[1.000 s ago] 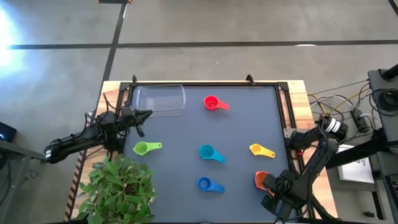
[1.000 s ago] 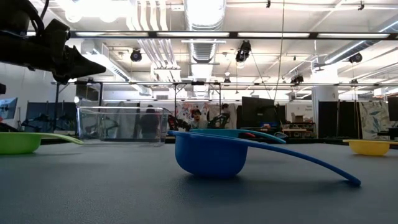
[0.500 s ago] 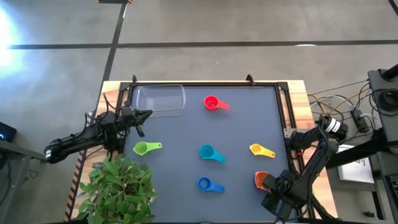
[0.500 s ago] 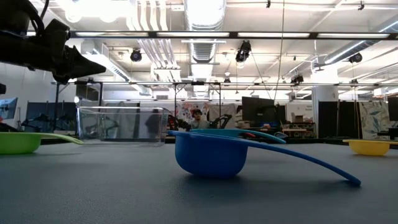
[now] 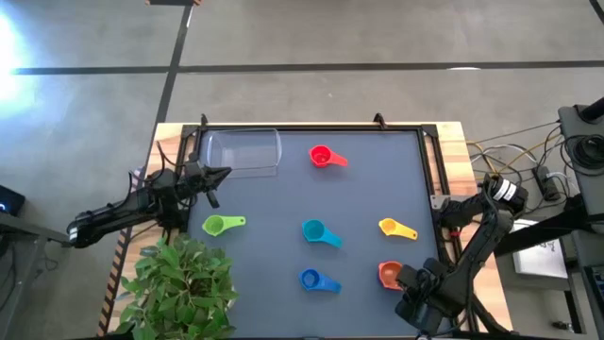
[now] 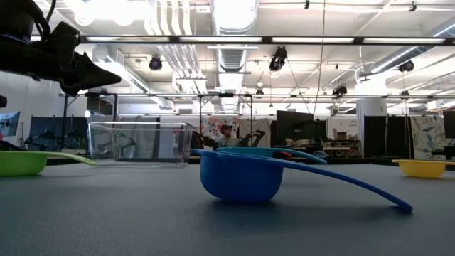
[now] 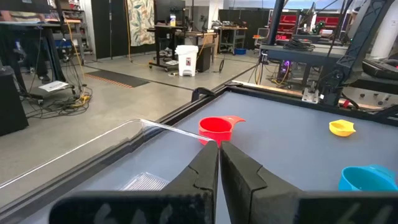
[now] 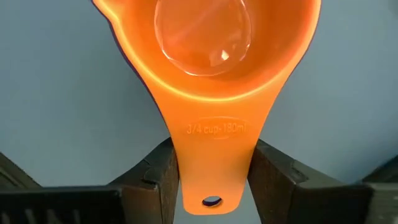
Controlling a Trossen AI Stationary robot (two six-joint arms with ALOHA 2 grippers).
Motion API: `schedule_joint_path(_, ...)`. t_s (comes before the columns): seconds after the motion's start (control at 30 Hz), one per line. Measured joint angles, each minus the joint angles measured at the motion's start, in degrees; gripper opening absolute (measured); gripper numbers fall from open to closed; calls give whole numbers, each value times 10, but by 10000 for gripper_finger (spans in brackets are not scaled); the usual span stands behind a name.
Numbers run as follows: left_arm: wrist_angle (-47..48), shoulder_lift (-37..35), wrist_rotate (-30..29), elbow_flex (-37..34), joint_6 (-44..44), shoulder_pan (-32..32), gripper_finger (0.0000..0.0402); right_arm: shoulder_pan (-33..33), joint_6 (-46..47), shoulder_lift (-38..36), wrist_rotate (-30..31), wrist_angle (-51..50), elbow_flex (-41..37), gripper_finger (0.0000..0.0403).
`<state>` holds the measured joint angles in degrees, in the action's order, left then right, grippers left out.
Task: Nest measuring cups in basket
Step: Move the nested measuring cup to the middle right of the table
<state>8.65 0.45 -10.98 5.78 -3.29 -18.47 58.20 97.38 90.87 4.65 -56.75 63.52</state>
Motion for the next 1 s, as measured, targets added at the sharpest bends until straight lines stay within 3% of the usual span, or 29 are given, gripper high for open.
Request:
schedule_joint_path(0.53, 0, 0, 0, 0, 0, 0, 0, -139, -173, -80, 171, -29, 9, 145)
schedule_joint_path(0.77, 0, 0, 0, 0, 0, 0, 0, -231, -274, -115, 195, -30, 6, 142)
schedule_joint_path(1.0, 0, 0, 0, 0, 0, 0, 0, -283, -342, -147, 209, -30, -4, 141)
